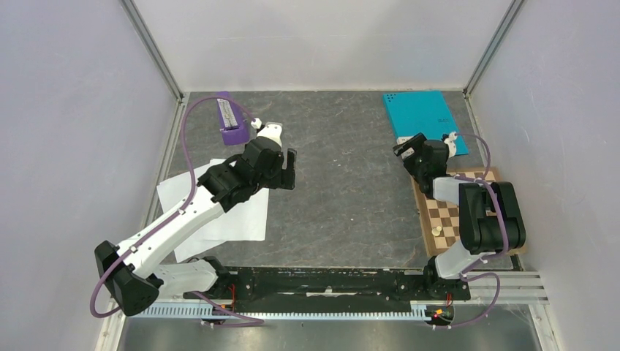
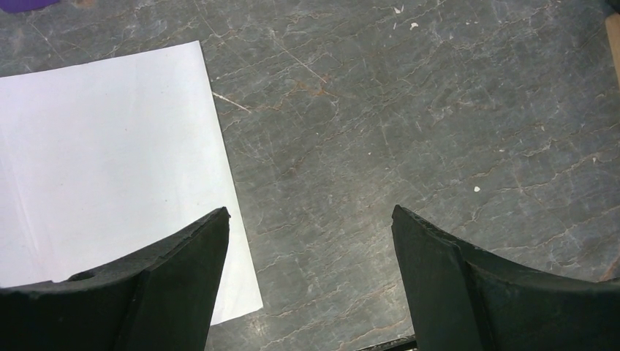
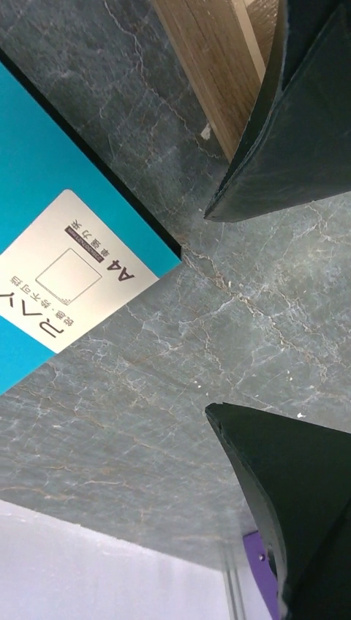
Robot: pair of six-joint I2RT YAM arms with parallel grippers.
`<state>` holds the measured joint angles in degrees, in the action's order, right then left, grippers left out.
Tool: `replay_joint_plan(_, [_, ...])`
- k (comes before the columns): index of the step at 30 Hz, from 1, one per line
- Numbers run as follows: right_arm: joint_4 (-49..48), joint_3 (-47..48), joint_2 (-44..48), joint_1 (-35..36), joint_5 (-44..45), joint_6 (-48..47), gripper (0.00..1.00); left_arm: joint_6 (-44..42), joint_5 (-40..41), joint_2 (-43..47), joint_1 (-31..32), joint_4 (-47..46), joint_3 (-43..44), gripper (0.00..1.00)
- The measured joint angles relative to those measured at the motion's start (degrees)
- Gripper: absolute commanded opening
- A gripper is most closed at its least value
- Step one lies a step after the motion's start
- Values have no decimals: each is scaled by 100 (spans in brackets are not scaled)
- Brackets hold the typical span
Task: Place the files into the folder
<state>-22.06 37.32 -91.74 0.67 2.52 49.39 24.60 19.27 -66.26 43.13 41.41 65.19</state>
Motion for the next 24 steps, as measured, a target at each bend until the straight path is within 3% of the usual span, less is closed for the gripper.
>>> replay_joint_plan(16, [-1532, -455, -452, -302, -186, 841, 98, -48, -11, -83, -4, 7, 0, 88])
replay_joint_plan(24, [-1856, -522, -540, -321, -256, 1043, 98, -48, -9, -133, -4, 11, 2, 87])
